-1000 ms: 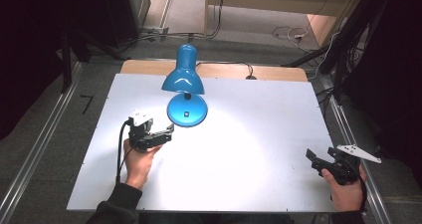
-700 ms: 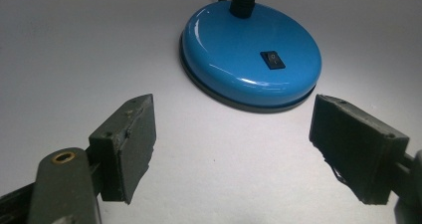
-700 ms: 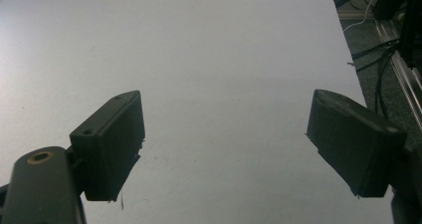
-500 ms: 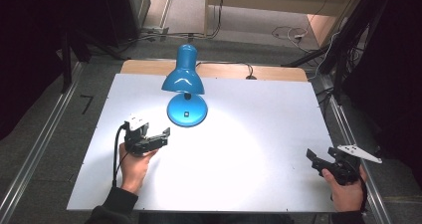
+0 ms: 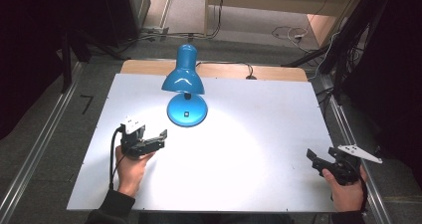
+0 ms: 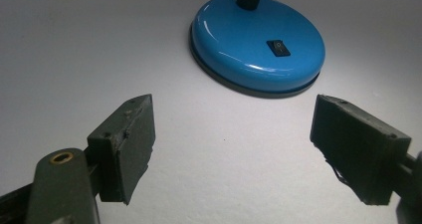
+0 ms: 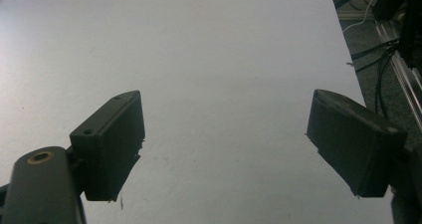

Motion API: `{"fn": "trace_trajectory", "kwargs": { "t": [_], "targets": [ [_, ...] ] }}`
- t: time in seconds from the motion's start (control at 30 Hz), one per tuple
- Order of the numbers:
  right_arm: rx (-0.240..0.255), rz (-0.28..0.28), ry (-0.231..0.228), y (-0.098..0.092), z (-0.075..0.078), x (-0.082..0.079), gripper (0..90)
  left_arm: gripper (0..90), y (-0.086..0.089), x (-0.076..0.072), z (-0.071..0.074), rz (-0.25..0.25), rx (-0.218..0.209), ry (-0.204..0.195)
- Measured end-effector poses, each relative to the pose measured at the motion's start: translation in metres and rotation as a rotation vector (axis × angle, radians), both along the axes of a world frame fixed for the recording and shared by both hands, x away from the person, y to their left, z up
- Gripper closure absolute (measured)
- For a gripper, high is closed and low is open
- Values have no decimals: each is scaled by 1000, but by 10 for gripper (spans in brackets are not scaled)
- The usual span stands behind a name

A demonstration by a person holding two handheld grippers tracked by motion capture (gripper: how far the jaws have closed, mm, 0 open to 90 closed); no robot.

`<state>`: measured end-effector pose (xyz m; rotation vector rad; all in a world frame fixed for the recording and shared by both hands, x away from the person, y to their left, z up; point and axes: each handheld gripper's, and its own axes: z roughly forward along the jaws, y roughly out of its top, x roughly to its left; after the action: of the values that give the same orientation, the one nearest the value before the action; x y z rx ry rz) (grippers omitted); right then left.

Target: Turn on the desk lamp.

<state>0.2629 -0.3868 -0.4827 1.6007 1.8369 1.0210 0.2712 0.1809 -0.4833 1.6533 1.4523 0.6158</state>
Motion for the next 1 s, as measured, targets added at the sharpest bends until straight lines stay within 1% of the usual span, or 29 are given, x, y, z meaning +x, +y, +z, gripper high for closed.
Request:
{"fn": "trace_trajectory", "kwargs": {
  "t": [0.17, 0.37, 0.57, 1.0],
  "targets": [
    [-2, 2, -3, 0, 0, 0, 136, 185, 4, -5, -1, 8, 0, -1],
    [-4, 3, -2, 0, 0, 0, 136, 185, 5, -11, -1, 1, 6, -2],
    [-5, 3, -3, 0, 0, 0, 136, 185, 9, -15, -1, 6, -2, -4],
    [-4, 2, -1, 0, 0, 0, 136, 185, 16, -24, -1, 16, -2, -3]
  ]
}}
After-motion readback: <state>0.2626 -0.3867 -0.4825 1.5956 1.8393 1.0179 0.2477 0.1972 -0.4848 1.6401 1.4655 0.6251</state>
